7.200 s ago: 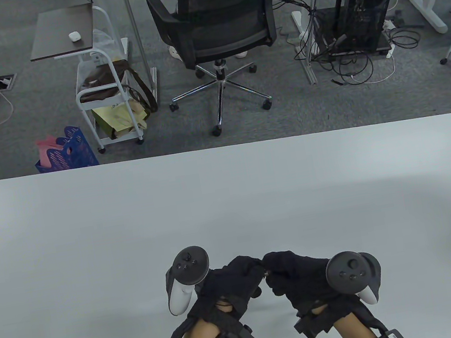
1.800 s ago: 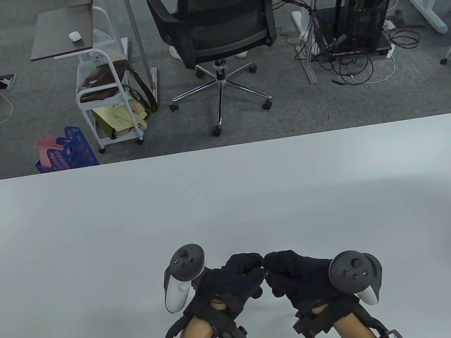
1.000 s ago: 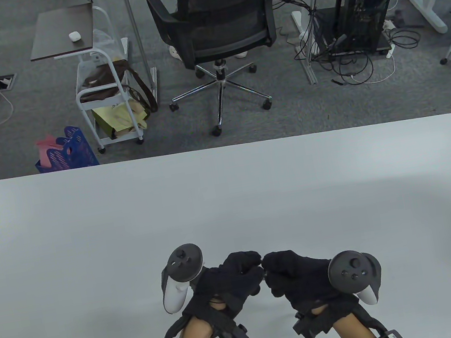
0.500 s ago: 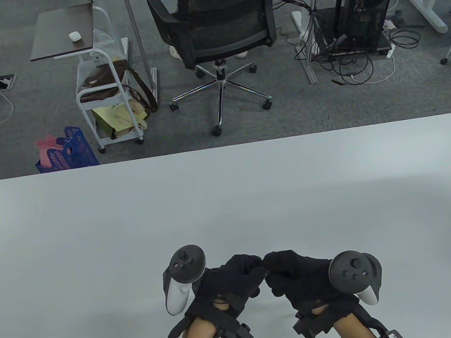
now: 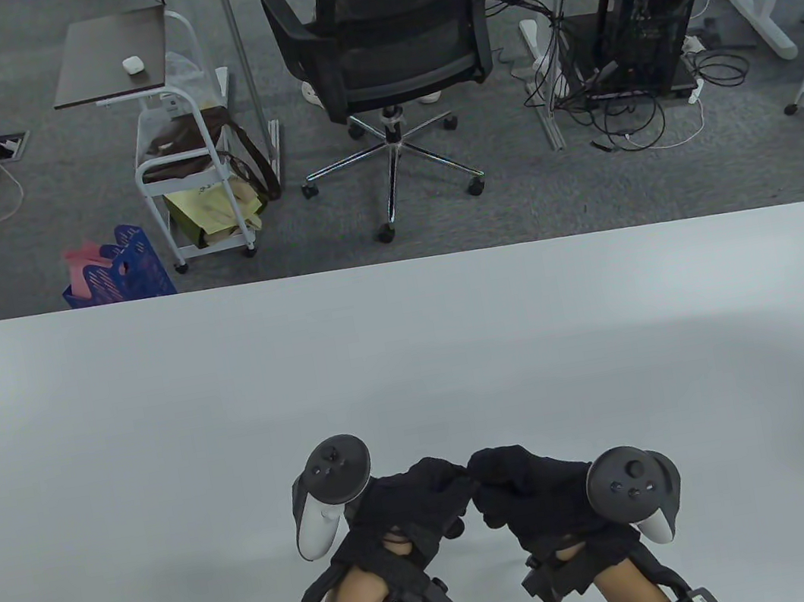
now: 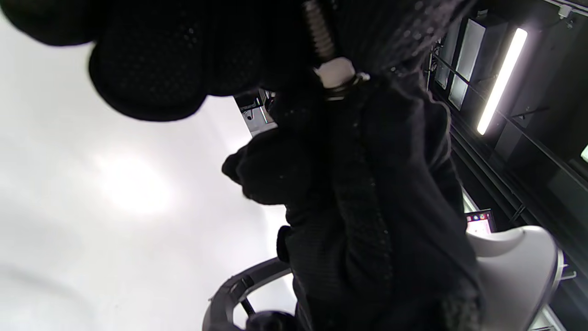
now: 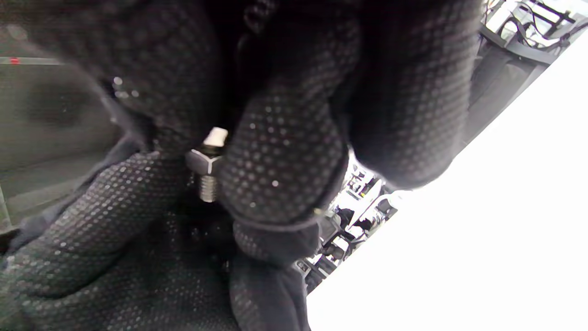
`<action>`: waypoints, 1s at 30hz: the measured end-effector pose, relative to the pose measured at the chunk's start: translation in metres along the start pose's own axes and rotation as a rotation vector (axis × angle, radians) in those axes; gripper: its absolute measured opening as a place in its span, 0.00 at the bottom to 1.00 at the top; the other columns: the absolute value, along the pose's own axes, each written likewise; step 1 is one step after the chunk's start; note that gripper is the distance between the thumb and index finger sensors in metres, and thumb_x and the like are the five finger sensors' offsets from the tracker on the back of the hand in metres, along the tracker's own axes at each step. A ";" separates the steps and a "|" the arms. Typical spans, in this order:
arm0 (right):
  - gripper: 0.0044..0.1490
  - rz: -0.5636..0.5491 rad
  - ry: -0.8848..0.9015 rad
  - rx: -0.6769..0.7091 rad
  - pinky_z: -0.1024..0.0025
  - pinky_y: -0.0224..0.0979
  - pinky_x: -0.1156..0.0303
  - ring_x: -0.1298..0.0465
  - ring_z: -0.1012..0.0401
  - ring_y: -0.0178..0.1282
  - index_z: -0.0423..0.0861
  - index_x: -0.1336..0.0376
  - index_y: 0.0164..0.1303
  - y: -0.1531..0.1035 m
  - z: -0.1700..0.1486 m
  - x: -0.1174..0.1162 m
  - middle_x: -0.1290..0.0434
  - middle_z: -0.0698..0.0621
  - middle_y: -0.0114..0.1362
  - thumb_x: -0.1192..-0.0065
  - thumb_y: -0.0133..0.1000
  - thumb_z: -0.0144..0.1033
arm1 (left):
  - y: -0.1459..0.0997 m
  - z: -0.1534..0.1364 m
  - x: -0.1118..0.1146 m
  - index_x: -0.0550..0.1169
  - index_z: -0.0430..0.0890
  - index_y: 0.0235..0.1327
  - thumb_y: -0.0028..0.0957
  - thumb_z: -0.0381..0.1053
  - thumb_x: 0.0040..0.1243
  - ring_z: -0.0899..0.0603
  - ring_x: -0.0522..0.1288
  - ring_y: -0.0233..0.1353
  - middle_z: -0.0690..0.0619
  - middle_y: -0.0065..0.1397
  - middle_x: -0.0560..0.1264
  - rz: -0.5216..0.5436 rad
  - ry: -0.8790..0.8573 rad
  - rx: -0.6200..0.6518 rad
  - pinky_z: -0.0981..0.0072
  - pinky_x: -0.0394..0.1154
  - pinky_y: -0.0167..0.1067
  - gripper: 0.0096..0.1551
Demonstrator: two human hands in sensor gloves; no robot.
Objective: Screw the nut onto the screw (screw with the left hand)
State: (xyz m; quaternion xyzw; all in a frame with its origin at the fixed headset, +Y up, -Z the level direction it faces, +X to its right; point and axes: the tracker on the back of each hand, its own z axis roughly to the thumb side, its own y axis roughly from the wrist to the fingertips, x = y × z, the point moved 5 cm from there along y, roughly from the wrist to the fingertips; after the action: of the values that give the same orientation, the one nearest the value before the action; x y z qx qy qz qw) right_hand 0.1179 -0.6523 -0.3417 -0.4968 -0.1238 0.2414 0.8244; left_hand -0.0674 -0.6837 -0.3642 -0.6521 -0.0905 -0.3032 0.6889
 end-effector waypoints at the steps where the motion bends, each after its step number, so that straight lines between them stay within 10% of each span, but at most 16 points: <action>1: 0.29 0.009 0.001 -0.006 0.60 0.48 0.11 0.09 0.65 0.34 0.50 0.29 0.53 0.000 0.000 -0.001 0.16 0.51 0.51 0.23 0.41 0.42 | 0.000 0.000 0.000 0.76 0.34 0.55 0.47 0.53 0.60 0.30 0.81 0.44 0.31 0.54 0.78 -0.005 0.002 -0.005 0.34 0.71 0.48 0.31; 10: 0.29 -0.018 0.040 -0.013 0.61 0.47 0.10 0.09 0.66 0.33 0.50 0.29 0.51 0.000 0.000 0.004 0.15 0.51 0.51 0.22 0.40 0.42 | -0.001 0.001 -0.002 0.67 0.39 0.68 0.49 0.58 0.58 0.33 0.78 0.50 0.32 0.65 0.70 -0.036 -0.111 0.053 0.37 0.69 0.53 0.38; 30: 0.29 -0.033 -0.004 0.008 0.62 0.46 0.10 0.09 0.67 0.32 0.50 0.28 0.51 -0.001 0.001 0.004 0.15 0.51 0.50 0.23 0.39 0.42 | -0.001 0.007 0.000 0.75 0.35 0.59 0.47 0.51 0.61 0.30 0.80 0.46 0.31 0.58 0.77 0.024 0.005 0.035 0.34 0.70 0.49 0.31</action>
State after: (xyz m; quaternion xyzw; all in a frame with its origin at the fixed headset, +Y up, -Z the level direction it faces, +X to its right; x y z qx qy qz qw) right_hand 0.1210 -0.6496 -0.3401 -0.4909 -0.1326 0.2293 0.8300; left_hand -0.0661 -0.6768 -0.3621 -0.6403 -0.0860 -0.2951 0.7039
